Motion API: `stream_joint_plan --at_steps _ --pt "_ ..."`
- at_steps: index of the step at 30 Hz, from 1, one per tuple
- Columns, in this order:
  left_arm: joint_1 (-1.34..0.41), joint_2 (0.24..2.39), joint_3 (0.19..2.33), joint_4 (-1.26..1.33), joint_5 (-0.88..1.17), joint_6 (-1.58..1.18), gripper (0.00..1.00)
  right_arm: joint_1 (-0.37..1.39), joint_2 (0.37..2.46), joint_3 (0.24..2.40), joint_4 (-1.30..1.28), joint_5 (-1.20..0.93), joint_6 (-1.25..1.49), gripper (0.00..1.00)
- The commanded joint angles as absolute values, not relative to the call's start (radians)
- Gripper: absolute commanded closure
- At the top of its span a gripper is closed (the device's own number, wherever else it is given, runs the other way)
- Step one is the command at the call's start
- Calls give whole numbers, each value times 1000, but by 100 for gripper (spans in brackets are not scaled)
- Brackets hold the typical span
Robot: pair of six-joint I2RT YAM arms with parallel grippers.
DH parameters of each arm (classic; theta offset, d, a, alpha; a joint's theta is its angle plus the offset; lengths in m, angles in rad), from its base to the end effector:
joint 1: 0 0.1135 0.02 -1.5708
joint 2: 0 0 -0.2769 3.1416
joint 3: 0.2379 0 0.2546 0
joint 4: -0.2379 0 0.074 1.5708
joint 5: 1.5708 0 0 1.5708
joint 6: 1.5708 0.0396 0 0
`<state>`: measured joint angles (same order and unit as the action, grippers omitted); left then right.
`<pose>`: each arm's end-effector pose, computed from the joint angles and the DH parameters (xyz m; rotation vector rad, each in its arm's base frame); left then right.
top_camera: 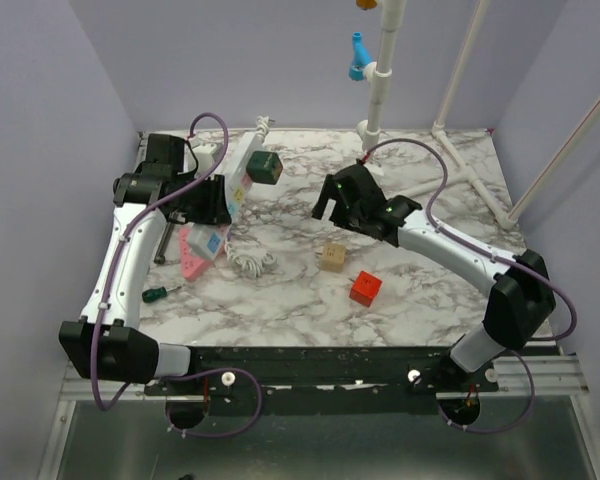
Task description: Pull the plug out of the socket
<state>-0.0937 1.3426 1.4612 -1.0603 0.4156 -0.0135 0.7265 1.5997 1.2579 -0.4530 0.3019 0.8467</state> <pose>0.2582 -0.0403 0.3829 0.2694 2.4713 -0.5654 0.2766 0.2300 0.2841 0.2877 2.3430 0.4286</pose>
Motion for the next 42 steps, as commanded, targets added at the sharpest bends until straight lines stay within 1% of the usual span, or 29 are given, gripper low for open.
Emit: stream_joint_plan --at_steps 1,5,8,11,15,18,26,31,39,42 --pt "-91 1269 1441 -990 414 64 100 730 1532 1373 -437 280 796 0" --pt "-91 1246 1418 -995 417 90 100 718 1509 1417 -380 178 802 0" --pt "-91 1228 1400 -990 422 101 100 689 1523 1417 -309 37 849 0" --pt "-91 1208 1382 -976 421 103 100 674 1556 1400 -204 -91 911 0" --pt "-90 1200 1373 -974 437 94 100 675 1609 1350 -19 -185 993 0" --pt "-91 1201 1384 -985 456 92 100 675 1636 1325 94 -205 1024 0" --pt "-90 1211 1397 -986 449 84 100 674 1678 1306 181 -223 1068 0" --pt "-91 1221 1402 -984 456 76 100 674 1715 1247 331 -231 1134 0" --pt "-91 1225 1409 -982 446 73 100 689 1813 1317 339 -250 1166 0" --pt "-91 1229 1411 -981 444 70 100 691 1836 1323 379 -247 1187 0"
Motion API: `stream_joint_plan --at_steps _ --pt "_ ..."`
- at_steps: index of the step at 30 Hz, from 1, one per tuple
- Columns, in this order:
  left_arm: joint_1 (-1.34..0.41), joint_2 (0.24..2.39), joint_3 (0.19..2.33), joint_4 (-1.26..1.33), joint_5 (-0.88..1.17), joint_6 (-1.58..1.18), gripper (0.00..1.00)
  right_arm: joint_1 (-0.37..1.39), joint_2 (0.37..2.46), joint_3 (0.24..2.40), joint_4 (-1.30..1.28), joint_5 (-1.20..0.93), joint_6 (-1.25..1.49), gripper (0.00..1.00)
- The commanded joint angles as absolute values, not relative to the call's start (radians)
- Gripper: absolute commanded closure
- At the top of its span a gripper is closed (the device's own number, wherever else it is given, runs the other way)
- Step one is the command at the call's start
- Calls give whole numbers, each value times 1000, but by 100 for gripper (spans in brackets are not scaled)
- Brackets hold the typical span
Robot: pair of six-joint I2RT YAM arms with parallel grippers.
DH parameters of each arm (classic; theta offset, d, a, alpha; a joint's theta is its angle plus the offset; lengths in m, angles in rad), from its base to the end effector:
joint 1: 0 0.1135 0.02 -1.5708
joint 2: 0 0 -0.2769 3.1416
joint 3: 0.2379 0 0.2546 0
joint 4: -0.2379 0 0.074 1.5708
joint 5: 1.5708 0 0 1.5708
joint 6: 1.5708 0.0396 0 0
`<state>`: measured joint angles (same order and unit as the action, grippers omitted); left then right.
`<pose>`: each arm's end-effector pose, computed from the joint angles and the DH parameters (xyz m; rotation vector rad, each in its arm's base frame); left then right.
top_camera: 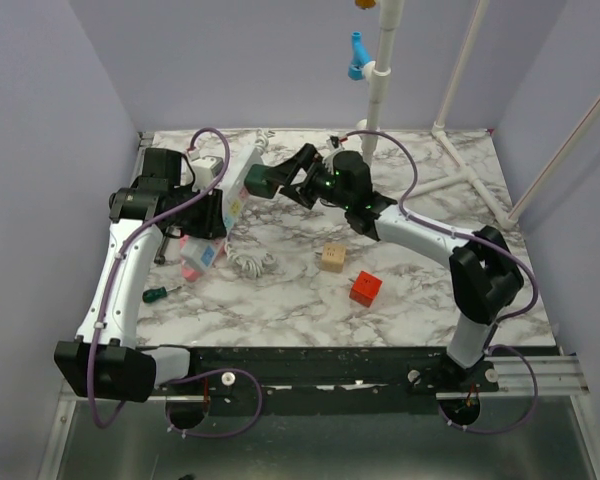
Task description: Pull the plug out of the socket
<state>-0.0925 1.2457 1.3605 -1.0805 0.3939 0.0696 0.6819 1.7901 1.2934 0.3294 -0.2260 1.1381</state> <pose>0.2310 -0.0367 0.3729 0.3572 2.4765 -0.5072 0.3340 0.2826 0.2999 0.2639 1.9806 1.4659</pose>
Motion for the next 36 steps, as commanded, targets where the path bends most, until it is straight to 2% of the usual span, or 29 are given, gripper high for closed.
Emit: stream_joint_plan --at_steps 1,13,22,25,31,34,36 --pt "-91 1229 1409 -979 441 68 100 694 1845 1330 387 -248 1194 0" --pt "-92 1238 1398 -957 428 52 100 730 1945 1390 428 -261 1252 0" --pt "-93 1210 1352 -970 426 79 100 730 1951 1364 470 -232 1275 25" --pt "-94 1200 1348 -985 440 98 100 730 1960 1367 476 -240 1284 26" --pt "-94 1188 1347 -999 438 111 100 730 1953 1359 485 -242 1289 21" --pt "-93 1196 1349 -1003 448 107 100 730 1947 1354 486 -241 1290 26" --pt "-94 1198 1344 -1001 444 108 100 731 1942 1352 485 -240 1287 35"
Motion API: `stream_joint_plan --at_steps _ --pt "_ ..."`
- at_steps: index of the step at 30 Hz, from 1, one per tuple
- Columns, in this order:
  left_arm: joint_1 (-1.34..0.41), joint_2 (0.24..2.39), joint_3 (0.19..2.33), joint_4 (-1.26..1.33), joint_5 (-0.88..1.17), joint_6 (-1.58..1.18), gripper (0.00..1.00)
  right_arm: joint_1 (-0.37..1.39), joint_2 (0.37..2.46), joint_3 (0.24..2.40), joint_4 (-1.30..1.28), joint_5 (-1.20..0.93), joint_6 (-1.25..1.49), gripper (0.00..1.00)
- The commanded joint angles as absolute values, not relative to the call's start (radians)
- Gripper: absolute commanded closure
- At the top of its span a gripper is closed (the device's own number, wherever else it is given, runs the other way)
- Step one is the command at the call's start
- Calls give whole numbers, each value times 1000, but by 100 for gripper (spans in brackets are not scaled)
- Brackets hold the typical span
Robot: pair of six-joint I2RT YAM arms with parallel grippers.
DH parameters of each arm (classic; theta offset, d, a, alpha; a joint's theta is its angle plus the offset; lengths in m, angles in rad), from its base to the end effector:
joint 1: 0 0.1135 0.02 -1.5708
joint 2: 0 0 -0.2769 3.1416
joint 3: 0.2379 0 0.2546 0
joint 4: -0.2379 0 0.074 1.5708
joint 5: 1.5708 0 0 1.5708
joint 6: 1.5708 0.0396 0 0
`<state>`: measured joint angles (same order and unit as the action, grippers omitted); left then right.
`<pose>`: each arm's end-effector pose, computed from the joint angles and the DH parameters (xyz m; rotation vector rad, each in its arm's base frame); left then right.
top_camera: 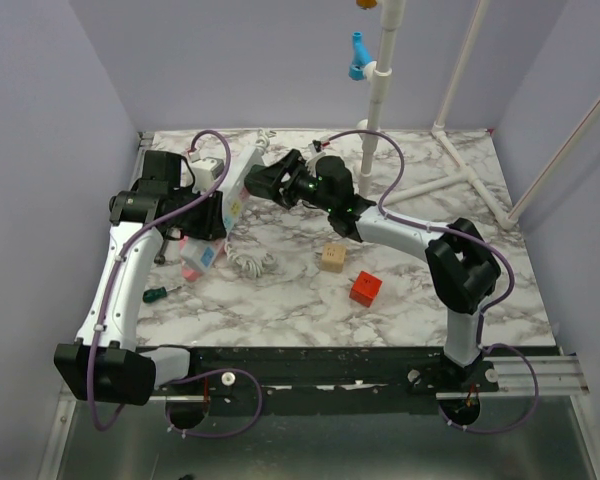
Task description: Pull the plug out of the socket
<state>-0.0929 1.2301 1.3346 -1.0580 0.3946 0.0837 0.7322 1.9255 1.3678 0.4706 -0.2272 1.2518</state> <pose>0.2289 -0.0366 0.3698 0.3767 2.4600 -0.5001 0.3436 0.3208 0.2833 0.3034 1.9339 1.6153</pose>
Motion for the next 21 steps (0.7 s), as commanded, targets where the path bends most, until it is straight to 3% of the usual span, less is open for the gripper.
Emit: stream_joint_plan --at_steps 1,4,6,21 --pt "-94 1198 1342 -996 437 109 100 730 1938 1350 483 -239 1286 41" --pt "-93 1205 1339 -983 408 106 100 730 1923 1350 455 -231 1276 65" --pt "-93 1211 1337 -973 381 103 100 732 1905 1342 428 -216 1271 72" --pt "-92 1251 1343 -904 151 46 100 738 1799 1186 489 -204 1287 81"
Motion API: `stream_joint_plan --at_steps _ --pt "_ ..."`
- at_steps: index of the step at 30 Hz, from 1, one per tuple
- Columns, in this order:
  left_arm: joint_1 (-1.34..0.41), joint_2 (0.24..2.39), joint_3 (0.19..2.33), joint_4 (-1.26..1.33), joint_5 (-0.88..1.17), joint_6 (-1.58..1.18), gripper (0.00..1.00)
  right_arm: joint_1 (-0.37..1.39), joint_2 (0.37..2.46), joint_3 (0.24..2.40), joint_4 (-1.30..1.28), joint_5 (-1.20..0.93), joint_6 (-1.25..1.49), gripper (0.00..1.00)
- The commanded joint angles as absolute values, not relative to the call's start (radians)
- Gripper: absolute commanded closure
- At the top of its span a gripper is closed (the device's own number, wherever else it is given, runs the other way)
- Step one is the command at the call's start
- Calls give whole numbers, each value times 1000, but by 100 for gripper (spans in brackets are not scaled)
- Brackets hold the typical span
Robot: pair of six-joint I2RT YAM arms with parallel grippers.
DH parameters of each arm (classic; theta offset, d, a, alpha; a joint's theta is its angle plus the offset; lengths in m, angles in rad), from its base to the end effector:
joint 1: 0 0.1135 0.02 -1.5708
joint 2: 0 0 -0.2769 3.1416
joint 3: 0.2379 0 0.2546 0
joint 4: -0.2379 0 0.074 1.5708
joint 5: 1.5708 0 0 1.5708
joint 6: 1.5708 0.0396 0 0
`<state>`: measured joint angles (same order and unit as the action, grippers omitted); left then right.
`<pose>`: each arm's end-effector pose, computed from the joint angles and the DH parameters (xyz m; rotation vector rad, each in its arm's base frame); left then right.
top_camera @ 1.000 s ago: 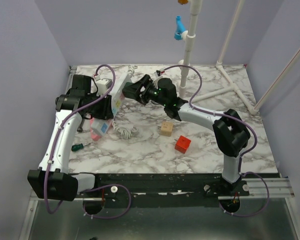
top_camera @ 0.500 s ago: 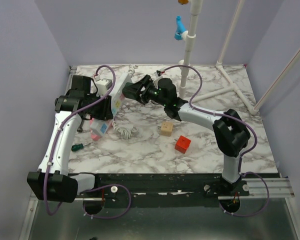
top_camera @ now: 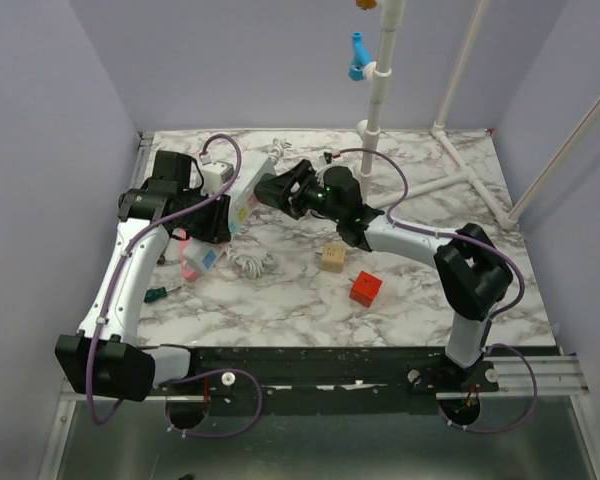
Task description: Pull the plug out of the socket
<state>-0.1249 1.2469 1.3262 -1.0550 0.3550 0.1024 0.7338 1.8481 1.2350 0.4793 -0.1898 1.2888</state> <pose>0.2325 -0.0431 0.3634 0.4226 2.4828 -0.4598 0.3252 0.3033 0.2715 0.3882 1.9710 1.5847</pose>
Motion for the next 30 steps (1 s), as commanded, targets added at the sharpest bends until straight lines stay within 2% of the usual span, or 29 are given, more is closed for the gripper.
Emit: stream_joint_plan --at_steps 1,19,23,30 --pt "-92 1252 1343 -901 145 43 100 740 1794 1181 490 -198 1287 81" --pt "-48 1330 1360 -847 71 18 100 749 1589 973 457 -144 1251 81" --pt "-48 1319 1354 -844 121 35 100 749 1521 921 395 -133 1205 81" --pt "-56 1333 1337 -872 307 81 100 723 1396 909 106 -87 1070 78"
